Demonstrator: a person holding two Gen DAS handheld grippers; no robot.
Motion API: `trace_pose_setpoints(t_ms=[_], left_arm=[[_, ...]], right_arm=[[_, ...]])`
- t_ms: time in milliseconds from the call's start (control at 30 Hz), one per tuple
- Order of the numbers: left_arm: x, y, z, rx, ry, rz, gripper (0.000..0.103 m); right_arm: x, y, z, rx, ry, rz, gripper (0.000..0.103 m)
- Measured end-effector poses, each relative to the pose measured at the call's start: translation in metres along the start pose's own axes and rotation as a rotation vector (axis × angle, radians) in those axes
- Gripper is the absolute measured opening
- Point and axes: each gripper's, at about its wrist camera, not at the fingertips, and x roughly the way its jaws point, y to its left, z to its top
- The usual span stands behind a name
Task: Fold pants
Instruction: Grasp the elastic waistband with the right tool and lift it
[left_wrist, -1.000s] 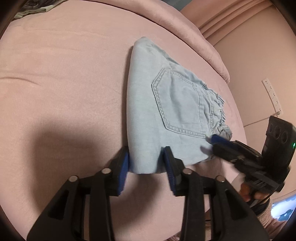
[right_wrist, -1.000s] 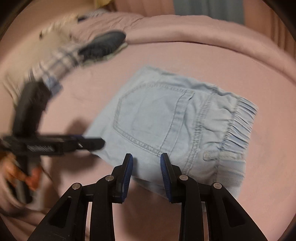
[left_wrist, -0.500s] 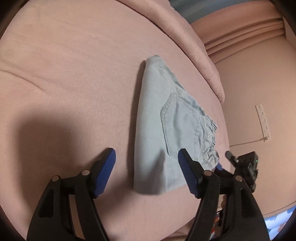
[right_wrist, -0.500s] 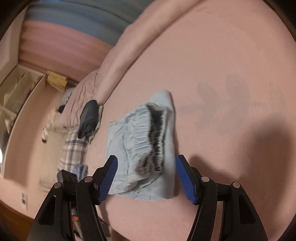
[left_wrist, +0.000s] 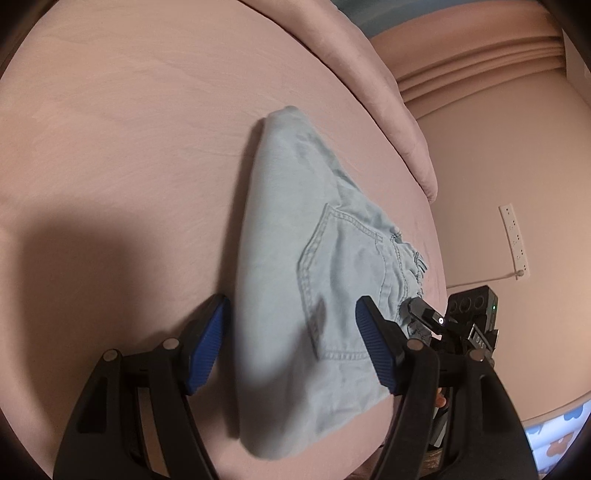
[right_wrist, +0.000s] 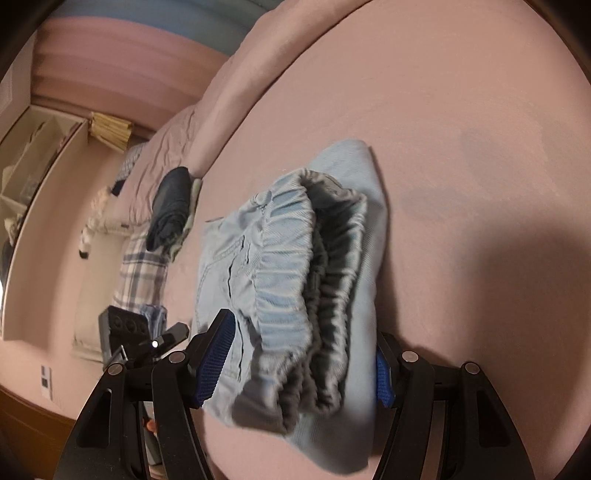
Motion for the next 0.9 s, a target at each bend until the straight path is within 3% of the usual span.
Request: trace_pose_setpoints(t_ms=[500,700,900], left_arm=[[0.019,-0.026,0.011,0.092,0.023,0.077,0.074],[0.013,-0.026,0.011,0.127,0.029,0.128,0.073],[0.011,-0.030,0.007,0.148,0.021,0.162,0.064]], right_arm=[[0.007,0.006,0.010,-0.067,-0.001,-0.056,0.070],[0.009,0.021,0.007,-0.145,0.003,-0.155,0.070],[0.009,0.039,0.000,-0.226,-0.012,-0.273,0.068]])
